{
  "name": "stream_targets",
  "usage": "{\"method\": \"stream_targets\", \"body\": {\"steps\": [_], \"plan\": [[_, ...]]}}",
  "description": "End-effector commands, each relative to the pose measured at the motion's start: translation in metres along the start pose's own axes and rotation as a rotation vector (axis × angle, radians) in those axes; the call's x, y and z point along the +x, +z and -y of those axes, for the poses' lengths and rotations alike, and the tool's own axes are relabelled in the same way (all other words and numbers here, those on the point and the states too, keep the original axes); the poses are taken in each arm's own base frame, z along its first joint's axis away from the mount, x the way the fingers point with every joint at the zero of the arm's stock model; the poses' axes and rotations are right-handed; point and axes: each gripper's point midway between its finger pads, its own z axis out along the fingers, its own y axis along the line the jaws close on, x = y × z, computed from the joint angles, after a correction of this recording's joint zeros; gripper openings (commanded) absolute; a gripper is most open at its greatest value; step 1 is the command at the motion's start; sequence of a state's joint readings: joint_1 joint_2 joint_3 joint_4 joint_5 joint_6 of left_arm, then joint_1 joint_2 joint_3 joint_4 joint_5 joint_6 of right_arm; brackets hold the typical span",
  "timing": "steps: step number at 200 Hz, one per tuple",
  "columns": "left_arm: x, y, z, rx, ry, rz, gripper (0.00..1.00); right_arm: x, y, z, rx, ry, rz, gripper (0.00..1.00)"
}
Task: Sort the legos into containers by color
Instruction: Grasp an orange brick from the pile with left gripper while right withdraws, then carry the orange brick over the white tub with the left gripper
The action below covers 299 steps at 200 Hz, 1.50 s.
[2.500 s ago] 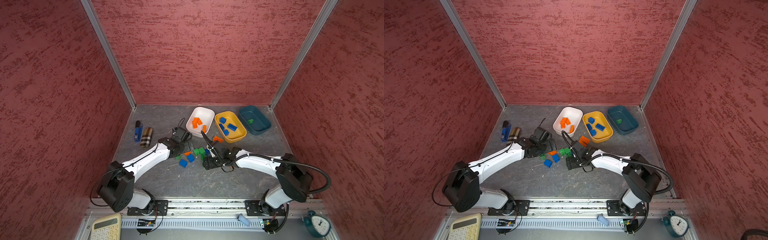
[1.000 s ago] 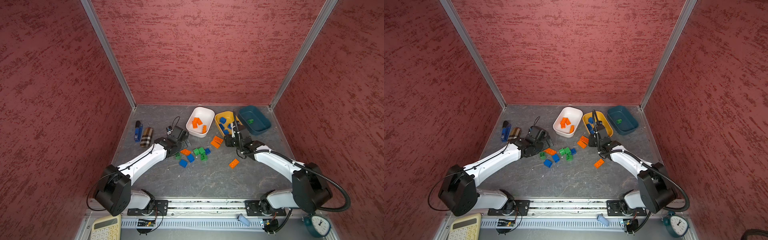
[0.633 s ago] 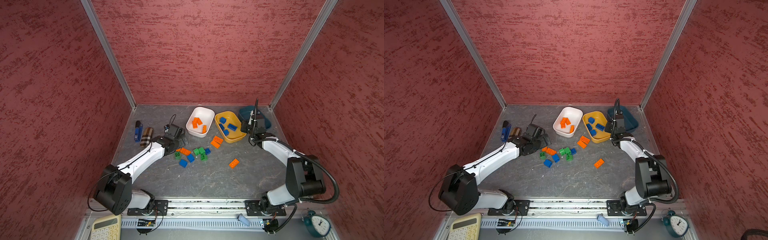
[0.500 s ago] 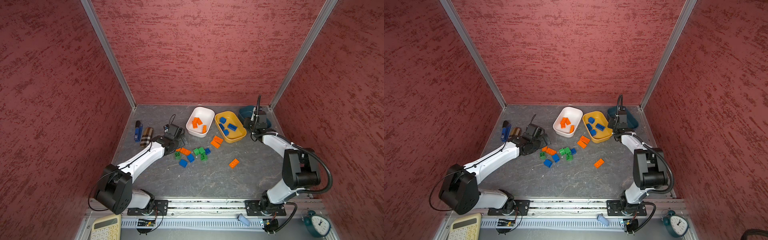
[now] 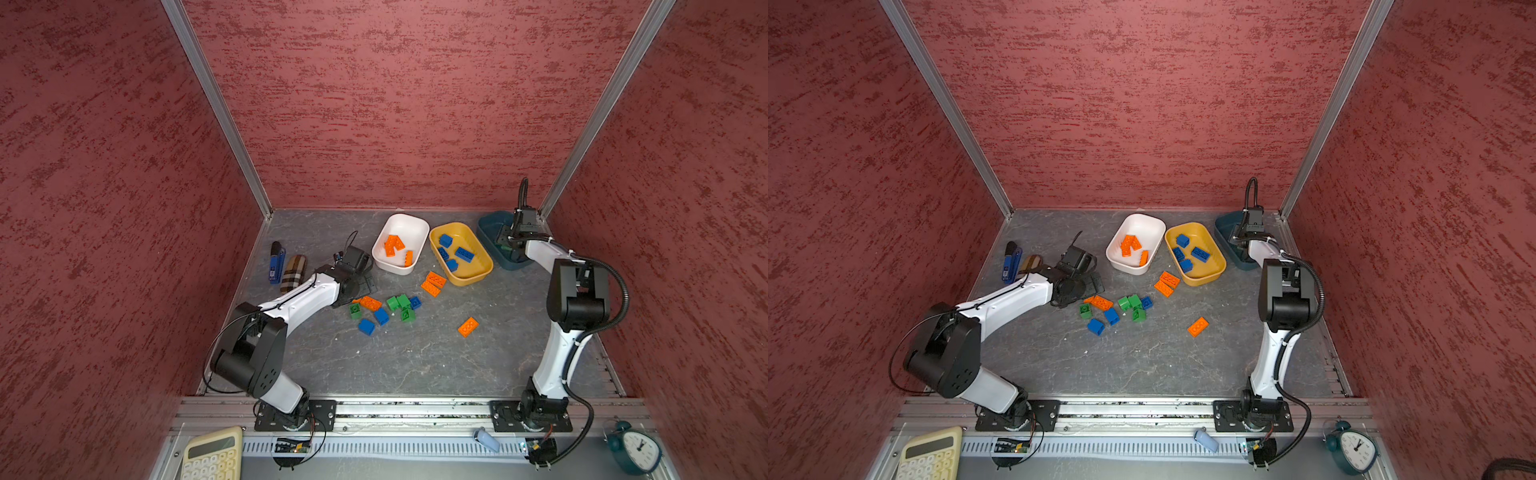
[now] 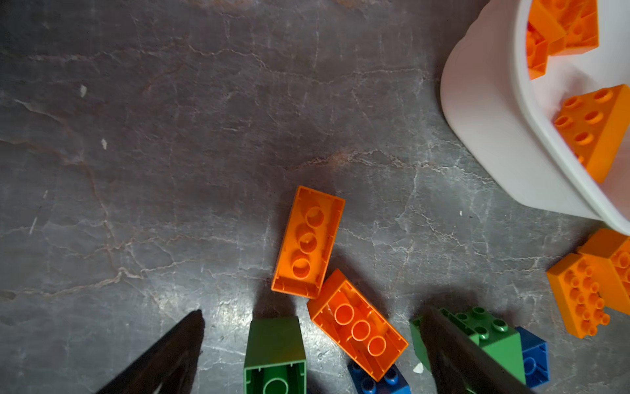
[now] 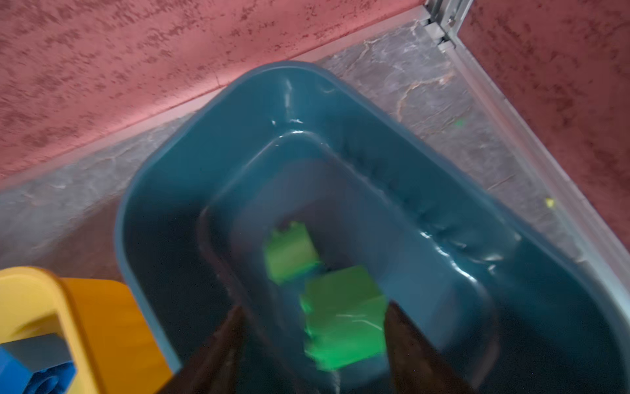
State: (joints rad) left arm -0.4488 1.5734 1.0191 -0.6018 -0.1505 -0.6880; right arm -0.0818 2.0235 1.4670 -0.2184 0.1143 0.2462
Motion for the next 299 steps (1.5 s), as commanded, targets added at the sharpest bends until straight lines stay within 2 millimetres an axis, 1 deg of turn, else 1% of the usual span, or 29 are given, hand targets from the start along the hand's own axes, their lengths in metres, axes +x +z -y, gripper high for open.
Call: {"method": "stream_targets", "body": {"steps": [1, 23, 25, 30, 34, 50, 74, 89, 102, 111, 118, 126, 147, 160, 178, 186, 211, 213, 215, 236, 250, 270, 287, 299], "plan": [[-0.007, 0.000, 0.010, 0.013, 0.060, -0.015, 1.00, -0.008, -0.014, 0.000, 0.009, 0.008, 0.001, 0.78], [-0.007, 0.008, 0.009, -0.015, 0.082, -0.043, 1.00, -0.013, -0.034, -0.012, -0.068, 0.035, 0.032, 0.84], [-0.008, 0.008, 0.009, -0.017, 0.082, -0.045, 1.00, -0.013, -0.036, -0.012, -0.074, 0.038, 0.034, 0.87], [-0.007, 0.011, 0.008, -0.023, 0.084, -0.055, 1.00, -0.013, -0.041, -0.015, -0.088, 0.046, 0.037, 0.97], [-0.006, 0.012, 0.008, -0.024, 0.089, -0.063, 1.00, -0.014, -0.046, -0.016, -0.100, 0.052, 0.043, 0.99], [-0.004, 0.019, 0.008, -0.022, 0.097, -0.097, 0.98, -0.014, -0.064, -0.020, -0.131, 0.086, 0.067, 0.99], [-0.001, 0.026, 0.009, -0.020, 0.110, -0.124, 0.90, -0.010, -0.089, -0.025, -0.191, 0.121, 0.086, 0.99], [-0.002, 0.031, 0.008, -0.026, 0.113, -0.132, 0.81, -0.004, -0.103, -0.029, -0.233, 0.138, 0.084, 0.99], [-0.006, 0.037, 0.008, -0.019, 0.150, -0.138, 0.73, 0.000, -0.113, -0.033, -0.268, 0.147, 0.077, 0.99], [-0.010, 0.042, 0.007, -0.015, 0.187, -0.134, 0.72, 0.003, -0.121, -0.038, -0.298, 0.147, 0.074, 0.99], [-0.012, 0.048, 0.003, -0.028, 0.203, -0.138, 0.71, 0.004, -0.127, -0.043, -0.332, 0.141, 0.066, 0.99], [-0.014, 0.053, -0.001, -0.030, 0.205, -0.156, 0.67, 0.006, -0.133, -0.048, -0.360, 0.136, 0.056, 0.99], [-0.015, 0.060, 0.002, 0.013, 0.236, -0.183, 0.63, 0.008, -0.149, -0.060, -0.409, 0.122, 0.050, 0.99], [-0.012, 0.061, 0.009, 0.047, 0.257, -0.198, 0.61, 0.008, -0.159, -0.066, -0.436, 0.113, 0.061, 0.99], [-0.008, 0.062, 0.013, 0.065, 0.291, -0.214, 0.58, 0.007, -0.169, -0.073, -0.464, 0.102, 0.073, 0.99], [-0.008, 0.064, 0.010, 0.046, 0.300, -0.215, 0.55, 0.006, -0.172, -0.076, -0.474, 0.095, 0.078, 0.99], [-0.007, 0.067, 0.003, 0.007, 0.320, -0.218, 0.52, 0.008, -0.174, -0.081, -0.486, 0.086, 0.076, 0.99], [-0.007, 0.067, 0.003, 0.006, 0.322, -0.219, 0.51, 0.003, -0.182, -0.082, -0.494, 0.084, 0.095, 0.99], [-0.006, 0.067, 0.002, 0.003, 0.323, -0.221, 0.51, 0.002, -0.184, -0.082, -0.498, 0.083, 0.101, 0.99], [-0.005, 0.071, -0.001, -0.013, 0.330, -0.226, 0.50, 0.000, -0.190, -0.090, -0.524, 0.065, 0.108, 0.99], [-0.004, 0.073, -0.002, -0.027, 0.330, -0.231, 0.46, 0.001, -0.197, -0.101, -0.566, 0.037, 0.108, 0.99], [-0.004, 0.077, -0.004, -0.042, 0.327, -0.236, 0.40, 0.009, -0.213, -0.129, -0.673, -0.055, 0.117, 0.99], [-0.004, 0.080, -0.006, -0.055, 0.326, -0.237, 0.32, 0.023, -0.224, -0.154, -0.726, -0.161, 0.120, 0.99], [-0.006, 0.079, -0.005, -0.059, 0.324, -0.228, 0.29, 0.033, -0.229, -0.170, -0.745, -0.225, 0.131, 0.99]]}}
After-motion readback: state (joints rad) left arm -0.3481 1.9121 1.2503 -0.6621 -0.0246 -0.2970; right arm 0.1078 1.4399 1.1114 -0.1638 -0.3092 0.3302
